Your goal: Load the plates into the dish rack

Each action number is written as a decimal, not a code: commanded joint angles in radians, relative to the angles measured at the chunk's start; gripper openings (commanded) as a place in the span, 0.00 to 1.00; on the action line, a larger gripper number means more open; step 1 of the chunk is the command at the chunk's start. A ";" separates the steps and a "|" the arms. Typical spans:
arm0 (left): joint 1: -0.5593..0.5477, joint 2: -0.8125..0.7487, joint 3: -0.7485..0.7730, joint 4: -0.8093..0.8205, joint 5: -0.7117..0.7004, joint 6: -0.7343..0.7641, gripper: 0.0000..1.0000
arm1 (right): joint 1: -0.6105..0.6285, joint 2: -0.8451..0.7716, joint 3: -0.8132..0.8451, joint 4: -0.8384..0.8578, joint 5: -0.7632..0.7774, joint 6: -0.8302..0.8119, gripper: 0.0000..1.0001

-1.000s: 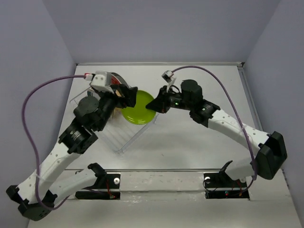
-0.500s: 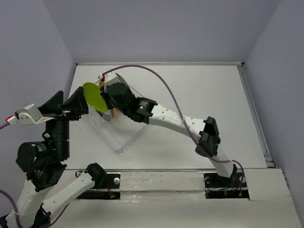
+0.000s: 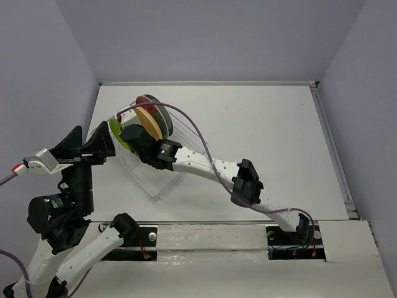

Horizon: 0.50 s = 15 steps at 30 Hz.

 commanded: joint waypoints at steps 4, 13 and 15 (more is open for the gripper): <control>0.003 -0.024 -0.034 0.093 0.009 0.010 0.99 | 0.013 0.064 0.081 0.067 0.014 0.037 0.07; 0.015 -0.004 -0.040 0.090 0.019 0.009 0.99 | 0.013 0.112 0.051 0.130 -0.006 0.056 0.07; 0.020 0.001 -0.043 0.093 0.017 0.006 0.99 | 0.013 0.118 0.044 0.145 0.006 0.046 0.21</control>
